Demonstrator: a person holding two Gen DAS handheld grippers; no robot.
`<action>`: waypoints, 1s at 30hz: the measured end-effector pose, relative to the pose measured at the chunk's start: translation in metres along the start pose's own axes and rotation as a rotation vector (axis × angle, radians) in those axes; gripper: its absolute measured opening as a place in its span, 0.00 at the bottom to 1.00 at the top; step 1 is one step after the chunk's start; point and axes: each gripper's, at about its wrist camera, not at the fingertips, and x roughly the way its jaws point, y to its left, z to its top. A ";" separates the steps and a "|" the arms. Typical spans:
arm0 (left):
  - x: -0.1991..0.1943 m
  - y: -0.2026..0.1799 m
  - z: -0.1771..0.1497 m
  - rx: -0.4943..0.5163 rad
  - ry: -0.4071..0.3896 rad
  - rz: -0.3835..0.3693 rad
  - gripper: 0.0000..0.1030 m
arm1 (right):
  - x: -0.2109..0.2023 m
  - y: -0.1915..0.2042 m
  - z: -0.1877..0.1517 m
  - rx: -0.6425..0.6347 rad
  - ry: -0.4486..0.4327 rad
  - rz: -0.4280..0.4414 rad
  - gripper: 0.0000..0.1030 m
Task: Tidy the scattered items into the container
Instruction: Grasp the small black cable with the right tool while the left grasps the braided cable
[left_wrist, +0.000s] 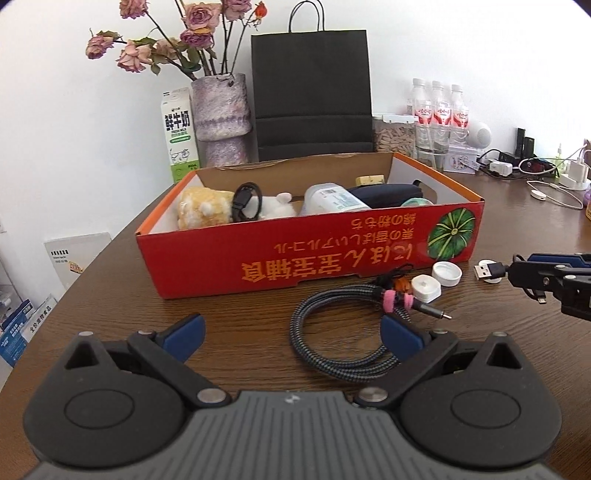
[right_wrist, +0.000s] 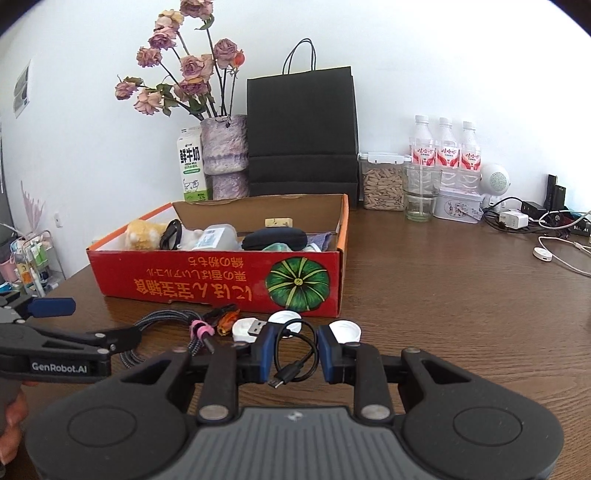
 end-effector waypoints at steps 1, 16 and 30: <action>0.002 -0.005 0.001 0.009 0.006 -0.004 1.00 | 0.001 -0.003 0.001 0.004 -0.002 0.001 0.24; 0.038 -0.028 0.007 0.041 0.117 -0.014 1.00 | 0.016 -0.017 -0.002 0.039 0.010 0.055 0.24; 0.053 -0.014 0.004 -0.046 0.134 -0.074 1.00 | 0.020 -0.009 -0.008 0.009 0.033 0.059 0.24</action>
